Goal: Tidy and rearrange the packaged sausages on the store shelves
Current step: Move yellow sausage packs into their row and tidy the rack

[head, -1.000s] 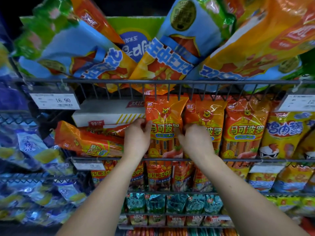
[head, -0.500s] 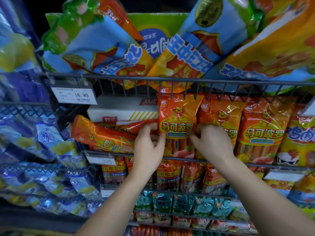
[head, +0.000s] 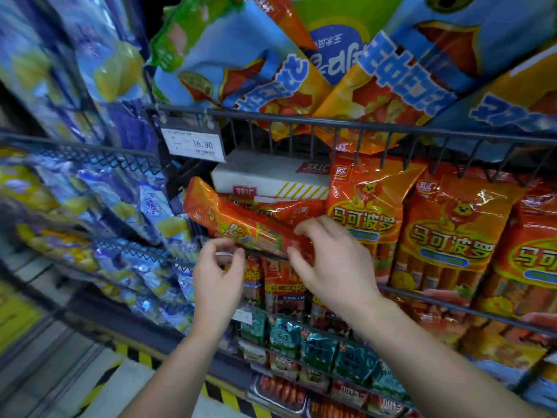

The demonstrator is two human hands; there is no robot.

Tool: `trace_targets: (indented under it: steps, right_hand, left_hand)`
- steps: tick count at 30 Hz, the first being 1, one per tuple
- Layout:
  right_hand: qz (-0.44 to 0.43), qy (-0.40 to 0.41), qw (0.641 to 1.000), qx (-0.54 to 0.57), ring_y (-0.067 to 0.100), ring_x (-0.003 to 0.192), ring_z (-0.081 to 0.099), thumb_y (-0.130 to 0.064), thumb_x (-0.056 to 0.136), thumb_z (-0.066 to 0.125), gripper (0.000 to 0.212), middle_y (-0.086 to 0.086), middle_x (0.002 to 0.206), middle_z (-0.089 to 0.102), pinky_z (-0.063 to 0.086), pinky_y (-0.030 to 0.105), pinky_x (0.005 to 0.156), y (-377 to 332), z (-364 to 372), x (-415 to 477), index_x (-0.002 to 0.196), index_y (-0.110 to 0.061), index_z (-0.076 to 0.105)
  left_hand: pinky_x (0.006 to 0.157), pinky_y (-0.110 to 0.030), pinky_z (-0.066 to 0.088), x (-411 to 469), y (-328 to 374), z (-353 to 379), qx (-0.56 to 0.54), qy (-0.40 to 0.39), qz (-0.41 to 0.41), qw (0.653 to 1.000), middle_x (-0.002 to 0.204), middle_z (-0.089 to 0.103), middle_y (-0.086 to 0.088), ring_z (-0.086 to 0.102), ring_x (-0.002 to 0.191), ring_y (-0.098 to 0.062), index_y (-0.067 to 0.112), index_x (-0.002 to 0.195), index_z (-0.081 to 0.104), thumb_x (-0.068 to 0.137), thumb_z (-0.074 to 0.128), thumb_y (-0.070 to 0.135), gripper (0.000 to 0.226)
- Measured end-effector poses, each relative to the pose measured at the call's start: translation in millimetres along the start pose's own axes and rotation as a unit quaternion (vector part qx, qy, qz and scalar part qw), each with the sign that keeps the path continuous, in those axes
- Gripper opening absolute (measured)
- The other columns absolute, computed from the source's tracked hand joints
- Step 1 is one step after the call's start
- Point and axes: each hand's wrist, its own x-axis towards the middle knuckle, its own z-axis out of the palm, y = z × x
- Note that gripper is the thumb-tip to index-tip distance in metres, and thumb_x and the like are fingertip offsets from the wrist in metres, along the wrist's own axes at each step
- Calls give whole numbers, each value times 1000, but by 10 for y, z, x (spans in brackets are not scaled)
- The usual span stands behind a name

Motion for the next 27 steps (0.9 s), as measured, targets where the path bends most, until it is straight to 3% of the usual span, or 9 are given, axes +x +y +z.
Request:
trace_targets:
  steps: [2, 3, 6, 9, 12, 15, 18, 23, 27]
  right_hand:
    - [-18, -3, 1000, -1, 20, 97, 59, -40, 86, 62, 30, -5, 105, 60, 55, 37, 68, -110, 117, 28, 112, -24, 63]
    - [-22, -3, 1000, -4, 21, 98, 59, -39, 85, 63, 32, -3, 107, 60, 55, 37, 69, -167, 170, 48, 114, -23, 63]
    - [-22, 0, 999, -24, 25, 99, 59, -38, 83, 65, 42, 0, 111, 61, 53, 37, 70, -321, 314, 123, 121, -22, 62]
    - [-4, 3, 999, -47, 27, 99, 59, -41, 80, 67, 50, 2, 114, 62, 55, 38, 71, -417, 437, 215, 126, -21, 60]
    - [20, 11, 997, -78, 28, 96, 61, -45, 78, 69, 51, 2, 113, 64, 56, 38, 68, -482, 524, 297, 124, -23, 62]
    - [43, 37, 993, -100, 27, 92, 64, -46, 76, 72, 48, -1, 108, 67, 55, 35, 62, -522, 581, 330, 119, -25, 65]
    - [54, 61, 991, -104, 26, 94, 65, -46, 81, 72, 43, -3, 108, 68, 55, 34, 58, -548, 621, 286, 119, -26, 66]
    - [105, 85, 989, -53, 27, 101, 63, -39, 89, 67, 37, -1, 110, 67, 57, 38, 65, -489, 573, 262, 121, -22, 64]
    - [152, 100, 983, 26, 25, 101, 61, -34, 95, 61, 34, 2, 112, 66, 51, 35, 77, -422, 550, 269, 124, -17, 62]
  left_hand:
    - [51, -16, 47, 79, -69, -66, -4, 17, -34, 999, 80, 64, 1, 59, 58, -2, 21, 114, 53, 97, 59, 23, 18]
    - [59, -18, 51, 132, -102, -91, -13, 18, -50, 998, 88, 66, 2, 62, 67, -1, 21, 120, 51, 97, 60, 23, 25]
    - [84, -42, 56, 328, -213, -133, -70, -7, -101, 992, 116, 64, 2, 67, 99, -18, 25, 127, 47, 95, 62, 24, 35]
    - [81, -41, 58, 505, -234, -169, -148, -53, -146, 977, 120, 66, -3, 69, 102, -24, 15, 129, 50, 96, 61, 18, 34]
    - [76, -39, 60, 632, -238, -209, -190, -84, -166, 964, 108, 72, -7, 72, 92, -23, 9, 122, 58, 96, 59, 11, 25]
    - [65, -31, 54, 732, -295, -230, -204, -106, -163, 959, 99, 72, -5, 72, 81, -21, 8, 115, 59, 95, 61, 8, 20]
    - [70, -34, 52, 764, -335, -256, -210, -121, -144, 959, 98, 73, -5, 72, 85, -22, 14, 110, 57, 94, 64, 9, 17]
    - [66, -31, 55, 779, -242, -239, -221, -144, -66, 962, 94, 72, -6, 72, 78, -19, 22, 101, 51, 97, 59, 11, 15]
    - [78, -41, 57, 890, -97, -207, -216, -148, 6, 965, 97, 69, -5, 68, 82, -30, 28, 105, 55, 95, 63, 17, 17]
